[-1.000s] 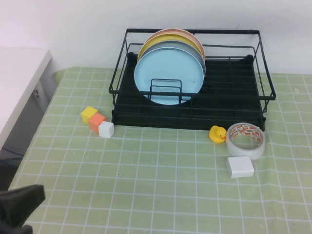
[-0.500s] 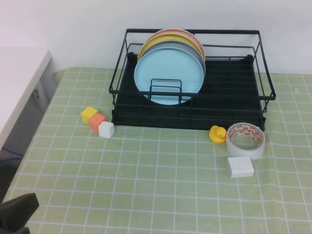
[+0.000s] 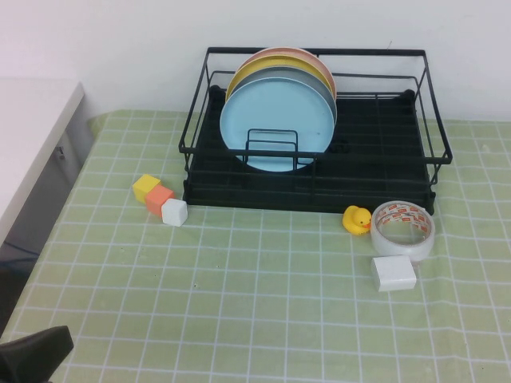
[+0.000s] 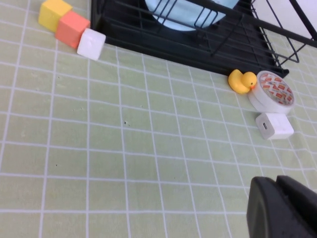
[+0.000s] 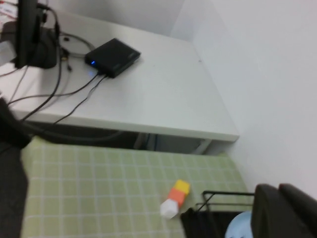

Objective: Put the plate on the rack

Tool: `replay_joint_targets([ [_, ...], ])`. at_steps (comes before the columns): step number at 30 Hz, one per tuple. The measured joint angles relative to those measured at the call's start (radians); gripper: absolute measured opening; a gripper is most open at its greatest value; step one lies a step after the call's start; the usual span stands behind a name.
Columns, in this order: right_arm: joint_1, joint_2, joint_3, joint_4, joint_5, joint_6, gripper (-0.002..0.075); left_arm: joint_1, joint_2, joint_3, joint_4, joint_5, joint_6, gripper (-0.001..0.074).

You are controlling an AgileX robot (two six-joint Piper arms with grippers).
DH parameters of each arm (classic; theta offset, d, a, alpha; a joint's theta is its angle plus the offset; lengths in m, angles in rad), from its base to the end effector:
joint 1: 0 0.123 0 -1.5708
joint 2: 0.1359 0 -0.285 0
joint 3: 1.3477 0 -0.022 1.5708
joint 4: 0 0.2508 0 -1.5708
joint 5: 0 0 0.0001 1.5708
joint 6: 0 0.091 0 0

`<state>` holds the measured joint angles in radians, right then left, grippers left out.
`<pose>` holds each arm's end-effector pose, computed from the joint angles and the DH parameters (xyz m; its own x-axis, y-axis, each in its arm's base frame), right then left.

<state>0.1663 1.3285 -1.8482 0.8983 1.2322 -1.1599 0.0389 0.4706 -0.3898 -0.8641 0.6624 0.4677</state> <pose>0.2043 0.1024 0.5407 0.2220 -0.4366 -0.8718 -0.8502 0.3511 -0.3923 0.0900 -0.0392 0.2731 -0.5340 -0.2635 -0.8034 0.2469 0.8602 -0.4462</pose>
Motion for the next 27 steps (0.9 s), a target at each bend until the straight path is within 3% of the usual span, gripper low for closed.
replay_joint_targets([
  [11, 0.000, -0.297, 0.502, -0.151, 0.005, 0.060, 0.0009, 0.000, 0.000, 0.000, 0.000, 0.036, 0.000, 0.0000],
  [18, 0.000, -0.424, 0.689, -0.434, -0.014, 0.177, 0.0009, 0.000, 0.000, 0.000, 0.000, 0.038, 0.000, 0.0000],
  [27, 0.000, -0.824, 1.137, -0.484, -0.579, 0.170, 0.0009, 0.000, 0.000, 0.000, 0.000, 0.039, -0.002, 0.0000],
])
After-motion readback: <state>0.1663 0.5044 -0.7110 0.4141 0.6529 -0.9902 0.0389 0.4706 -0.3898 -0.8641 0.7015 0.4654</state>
